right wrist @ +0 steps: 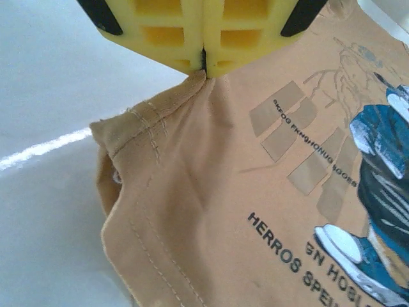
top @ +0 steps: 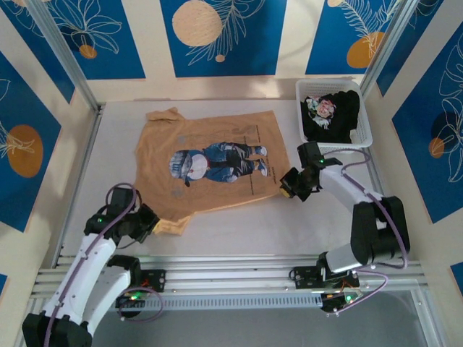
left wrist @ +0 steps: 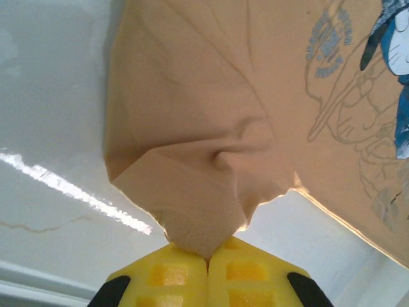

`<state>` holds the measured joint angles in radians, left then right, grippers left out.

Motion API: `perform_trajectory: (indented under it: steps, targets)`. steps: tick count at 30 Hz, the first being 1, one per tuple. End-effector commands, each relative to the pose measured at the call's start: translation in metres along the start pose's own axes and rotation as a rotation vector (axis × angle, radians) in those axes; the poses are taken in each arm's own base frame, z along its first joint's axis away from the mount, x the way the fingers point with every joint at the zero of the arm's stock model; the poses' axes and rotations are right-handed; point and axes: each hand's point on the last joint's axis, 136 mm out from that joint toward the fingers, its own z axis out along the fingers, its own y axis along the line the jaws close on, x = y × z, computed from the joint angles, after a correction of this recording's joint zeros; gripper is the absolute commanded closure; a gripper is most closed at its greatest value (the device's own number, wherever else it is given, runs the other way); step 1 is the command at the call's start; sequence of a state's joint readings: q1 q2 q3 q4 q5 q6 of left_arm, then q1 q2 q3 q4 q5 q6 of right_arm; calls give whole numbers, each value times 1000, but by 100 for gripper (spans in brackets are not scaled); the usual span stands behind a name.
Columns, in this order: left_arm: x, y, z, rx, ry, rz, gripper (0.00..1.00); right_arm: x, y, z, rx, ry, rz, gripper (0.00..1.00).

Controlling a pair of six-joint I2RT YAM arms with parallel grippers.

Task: Fold and stack the t-shirts

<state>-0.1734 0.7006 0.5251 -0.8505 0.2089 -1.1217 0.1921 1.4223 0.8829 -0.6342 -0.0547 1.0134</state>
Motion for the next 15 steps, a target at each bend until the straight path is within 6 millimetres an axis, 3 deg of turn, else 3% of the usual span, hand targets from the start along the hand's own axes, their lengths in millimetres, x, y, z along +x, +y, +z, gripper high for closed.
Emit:
perform_trajectory:
  steps: [1, 3, 5, 9, 10, 13, 15]
  targets:
    - [16, 24, -1, -91, 55, -53, 100, 7, -33, -6, 100, -4, 19, 100]
    - [20, 27, 0, -93, 75, -62, 100, 10, -47, -3, 125, 7, 32, 100]
    - [27, 27, 2, -76, 111, -66, 100, 12, -59, 1, 149, 19, 35, 93]
    - [35, 31, -15, -129, 144, -51, 63, 11, -86, -9, 240, -14, 69, 75]
    - [31, 27, -23, -131, 124, -31, 59, 9, -88, -15, 250, -38, 68, 71]
    - [6, -7, -53, -56, -6, 53, 55, 1, -85, -38, 244, -146, 53, 64]
    - [-11, -33, -62, 3, -78, 77, 51, -5, -77, -47, 208, -204, 30, 63]
